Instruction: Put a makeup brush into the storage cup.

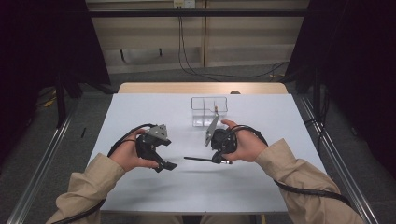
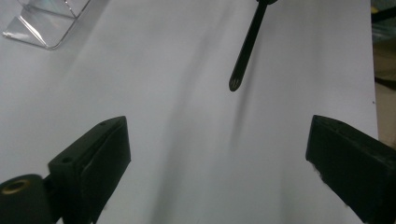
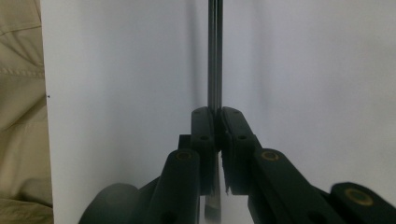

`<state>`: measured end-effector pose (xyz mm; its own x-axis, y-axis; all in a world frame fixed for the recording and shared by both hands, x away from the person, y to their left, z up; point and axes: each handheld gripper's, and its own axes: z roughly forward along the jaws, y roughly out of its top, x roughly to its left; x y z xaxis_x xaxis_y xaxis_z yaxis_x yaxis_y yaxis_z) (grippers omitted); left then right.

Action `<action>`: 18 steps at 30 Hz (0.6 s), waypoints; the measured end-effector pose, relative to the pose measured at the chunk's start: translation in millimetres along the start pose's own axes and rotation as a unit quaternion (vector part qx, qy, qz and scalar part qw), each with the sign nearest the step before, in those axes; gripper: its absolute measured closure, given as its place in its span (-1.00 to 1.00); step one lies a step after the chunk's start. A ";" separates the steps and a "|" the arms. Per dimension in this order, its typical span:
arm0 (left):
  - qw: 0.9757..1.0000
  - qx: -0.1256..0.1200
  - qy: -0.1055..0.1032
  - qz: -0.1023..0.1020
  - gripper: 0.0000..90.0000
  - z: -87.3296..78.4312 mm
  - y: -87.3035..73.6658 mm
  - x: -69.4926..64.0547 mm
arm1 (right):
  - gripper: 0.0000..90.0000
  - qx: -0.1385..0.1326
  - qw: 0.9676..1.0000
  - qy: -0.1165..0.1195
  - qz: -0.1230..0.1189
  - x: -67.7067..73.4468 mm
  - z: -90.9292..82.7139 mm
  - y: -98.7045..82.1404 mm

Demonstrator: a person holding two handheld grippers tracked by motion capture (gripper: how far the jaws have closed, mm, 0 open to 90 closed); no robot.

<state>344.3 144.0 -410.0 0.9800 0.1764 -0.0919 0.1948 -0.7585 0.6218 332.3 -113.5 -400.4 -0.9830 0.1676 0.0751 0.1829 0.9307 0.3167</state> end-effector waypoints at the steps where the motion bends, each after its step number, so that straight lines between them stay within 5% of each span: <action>1: 1.000 0.003 -0.001 0.001 -0.79 0.7 2.1 -0.9 | 0.88 0.001 1.000 -0.001 0.000 0.6 0.1 0.6; 15: 0.998 0.053 -0.026 0.038 0.04 8.9 27.2 -4.4 | 0.88 -0.005 1.000 0.004 -0.013 6.6 0.3 6.5; 18: 0.997 0.059 -0.027 0.042 0.08 11.3 31.3 -4.7 | 0.88 -0.008 1.000 0.004 -0.016 6.9 -0.8 7.1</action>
<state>346.2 112.4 -398.9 0.9931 0.0780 -0.0876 0.1129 -0.8384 0.5332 326.7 -106.0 -396.9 -0.9883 0.1352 0.0713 0.1513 0.9302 0.3343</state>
